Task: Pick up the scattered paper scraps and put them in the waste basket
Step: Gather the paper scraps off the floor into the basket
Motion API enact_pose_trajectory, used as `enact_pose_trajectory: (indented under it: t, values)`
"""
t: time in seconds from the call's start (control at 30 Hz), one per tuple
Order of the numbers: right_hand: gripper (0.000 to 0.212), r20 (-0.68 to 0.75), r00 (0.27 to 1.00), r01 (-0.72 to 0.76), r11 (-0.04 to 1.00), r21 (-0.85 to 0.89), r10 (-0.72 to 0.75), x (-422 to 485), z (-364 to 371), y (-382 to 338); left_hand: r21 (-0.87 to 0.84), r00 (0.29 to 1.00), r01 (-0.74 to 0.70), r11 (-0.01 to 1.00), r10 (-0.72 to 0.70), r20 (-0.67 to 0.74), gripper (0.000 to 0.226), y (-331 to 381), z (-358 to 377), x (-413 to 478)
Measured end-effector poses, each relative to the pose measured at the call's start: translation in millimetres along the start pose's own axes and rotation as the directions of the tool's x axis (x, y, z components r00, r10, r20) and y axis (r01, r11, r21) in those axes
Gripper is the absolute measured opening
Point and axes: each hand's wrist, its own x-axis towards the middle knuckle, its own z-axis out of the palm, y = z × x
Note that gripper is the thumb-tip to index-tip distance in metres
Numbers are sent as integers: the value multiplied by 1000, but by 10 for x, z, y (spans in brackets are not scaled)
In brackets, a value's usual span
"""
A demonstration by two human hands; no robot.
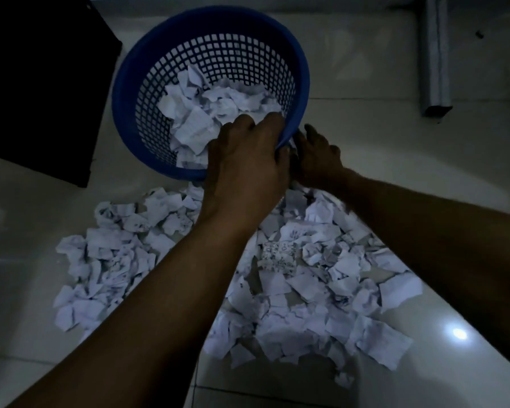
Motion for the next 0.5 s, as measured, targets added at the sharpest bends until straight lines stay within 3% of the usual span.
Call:
enact_pose_trajectory:
  t: [0.07,0.17,0.27,0.4,0.5]
  values:
    - [75,282,959,60,994,-87,-33,235,13,44,-7,1000,1,1000,-1,-5,24,-10,1,0]
    - [73,418,907,104,991,-83,-60,220,71,95,-19,1000,-11,1000,11,-28,21,-6,6,4]
    - [54,358,933,90,989,-118,-42,-278,34,-27,-30,999,-6,1000,4,-45,18,3,7,-1]
    - [48,350,899,333,930,-157,-263,-872,175,-92,-53,1000,10,999,-11,-24,23,12,-1,-10]
    - [52,51,956,288,958,5,-288,-1115,300,-1,-64,1000,23,998,-22,9,21,6,-24,-1]
